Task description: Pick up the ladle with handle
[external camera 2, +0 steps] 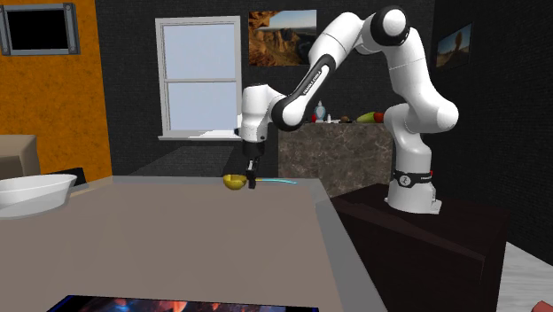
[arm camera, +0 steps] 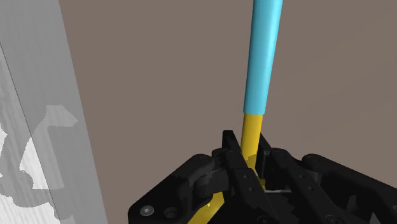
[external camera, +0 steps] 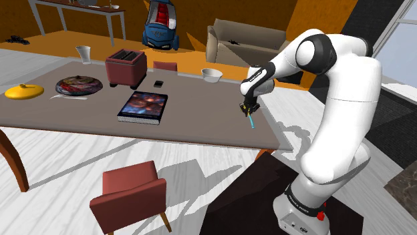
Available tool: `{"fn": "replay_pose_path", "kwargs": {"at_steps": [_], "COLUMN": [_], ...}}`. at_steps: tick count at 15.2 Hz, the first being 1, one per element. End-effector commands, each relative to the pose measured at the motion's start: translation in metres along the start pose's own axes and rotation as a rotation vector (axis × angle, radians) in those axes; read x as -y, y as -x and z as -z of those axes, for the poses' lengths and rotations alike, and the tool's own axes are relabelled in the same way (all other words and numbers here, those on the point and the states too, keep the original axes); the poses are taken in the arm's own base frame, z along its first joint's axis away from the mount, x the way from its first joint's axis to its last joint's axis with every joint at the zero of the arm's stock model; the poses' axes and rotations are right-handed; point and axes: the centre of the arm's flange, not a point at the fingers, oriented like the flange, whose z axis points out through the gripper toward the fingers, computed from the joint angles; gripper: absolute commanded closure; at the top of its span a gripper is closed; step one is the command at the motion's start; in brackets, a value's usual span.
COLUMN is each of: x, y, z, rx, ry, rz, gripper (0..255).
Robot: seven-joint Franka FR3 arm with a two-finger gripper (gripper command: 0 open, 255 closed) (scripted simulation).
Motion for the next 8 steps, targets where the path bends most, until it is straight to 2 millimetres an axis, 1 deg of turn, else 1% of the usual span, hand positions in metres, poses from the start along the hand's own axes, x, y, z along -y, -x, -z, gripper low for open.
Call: {"fn": "replay_pose_path", "kwargs": {"at_steps": [1,8], "x": [-0.003,-0.009], "y": [-0.001,-0.004], "z": [0.011,0.047], "rx": [0.000,0.000], "ry": [0.000,0.000], "rz": [0.000,0.000], "gripper": [255,255]}}
